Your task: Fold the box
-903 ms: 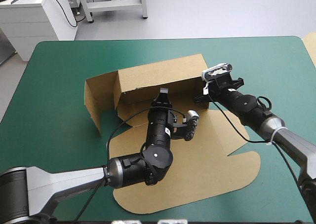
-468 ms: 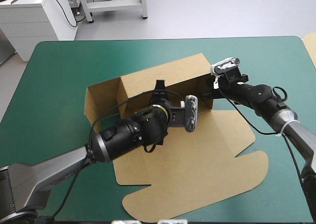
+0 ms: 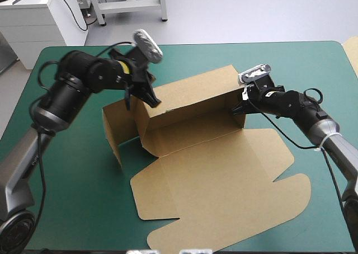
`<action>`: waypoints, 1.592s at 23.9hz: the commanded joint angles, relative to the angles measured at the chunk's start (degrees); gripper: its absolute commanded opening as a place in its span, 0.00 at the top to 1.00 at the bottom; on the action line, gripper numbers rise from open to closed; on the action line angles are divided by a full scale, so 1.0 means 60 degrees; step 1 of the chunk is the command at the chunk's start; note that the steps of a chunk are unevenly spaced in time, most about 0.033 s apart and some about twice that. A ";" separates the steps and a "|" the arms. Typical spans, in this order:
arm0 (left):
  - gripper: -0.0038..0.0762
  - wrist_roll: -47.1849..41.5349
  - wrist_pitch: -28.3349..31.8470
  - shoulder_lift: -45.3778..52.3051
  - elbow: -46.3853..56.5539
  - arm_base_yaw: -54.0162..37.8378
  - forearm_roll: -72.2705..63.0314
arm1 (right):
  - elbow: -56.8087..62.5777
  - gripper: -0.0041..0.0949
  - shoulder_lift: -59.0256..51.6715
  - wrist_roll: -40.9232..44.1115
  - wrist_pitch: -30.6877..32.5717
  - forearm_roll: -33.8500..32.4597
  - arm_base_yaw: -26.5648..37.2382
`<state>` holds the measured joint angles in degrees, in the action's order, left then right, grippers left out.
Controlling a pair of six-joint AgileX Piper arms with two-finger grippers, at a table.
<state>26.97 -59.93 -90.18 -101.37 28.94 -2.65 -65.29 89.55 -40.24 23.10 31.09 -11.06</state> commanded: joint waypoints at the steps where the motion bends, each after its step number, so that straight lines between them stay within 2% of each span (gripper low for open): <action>1: 0.94 -0.0355 0.0442 0.0495 -0.0296 -0.1792 -0.1993 | -0.0248 0.97 -0.0331 0.0226 0.0047 -0.0487 0.0078; 5: 0.94 -0.0430 0.0075 0.0495 -0.0080 -0.4027 -0.3805 | -0.0252 0.97 -0.0275 0.0214 0.0159 -0.0503 0.0078; 9: 0.94 -0.1111 -0.0272 0.0520 0.0501 -0.5876 -0.4456 | -0.0353 0.97 -0.0183 0.0313 0.0347 -0.0535 0.0078; 10: 0.94 -0.1111 -0.0294 0.0551 0.0969 -0.6616 -0.4514 | -0.0492 0.97 -0.0097 0.0401 0.0602 -0.0570 0.0078; 14: 0.94 -0.1091 0.0131 0.0566 0.2858 -0.7858 -0.4541 | -0.0989 0.97 0.0141 0.0945 0.1145 -0.0590 0.0078; 17: 0.94 -0.0987 0.0738 0.0566 0.3993 -0.8213 -0.4763 | -0.1849 0.97 0.0241 0.1830 0.1650 -0.0970 0.0078; 20: 0.94 -0.0439 0.1111 0.0548 0.4853 -0.8259 -0.4893 | -0.3138 0.97 0.0361 0.3964 0.2053 -0.2581 0.0078; 21: 0.94 -0.0333 0.1111 0.0548 0.5030 -0.8259 -0.4869 | -0.3696 0.97 0.0549 0.4899 0.2510 -0.3332 0.0078; 23: 0.94 -0.0243 0.1215 0.0548 0.5239 -0.8259 -0.4890 | -0.4948 0.97 0.1086 0.6064 0.4307 -0.4265 0.0078; 25: 0.94 -0.0243 0.1253 0.0548 0.5302 -0.8259 -0.4912 | -0.6480 0.97 0.1730 0.6441 0.6563 -0.4366 0.0078; 27: 0.94 -0.0243 0.1579 0.0548 0.5302 -0.8259 -0.4932 | -0.7554 0.97 0.2267 0.6647 0.8045 -0.4384 0.0078; 33: 0.94 -0.0243 0.1702 0.0548 0.5302 -0.8259 -0.4946 | -0.7227 0.97 0.1850 0.7066 0.8059 -0.3450 0.0059; 38: 0.94 -0.0243 0.1603 0.0548 0.5302 -0.8259 -0.5294 | -0.5856 0.97 0.0838 0.7216 0.8059 -0.3386 -0.0020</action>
<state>25.57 -51.15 -89.32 -68.20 -20.45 -30.38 -102.54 100.86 2.37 71.15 8.94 -11.26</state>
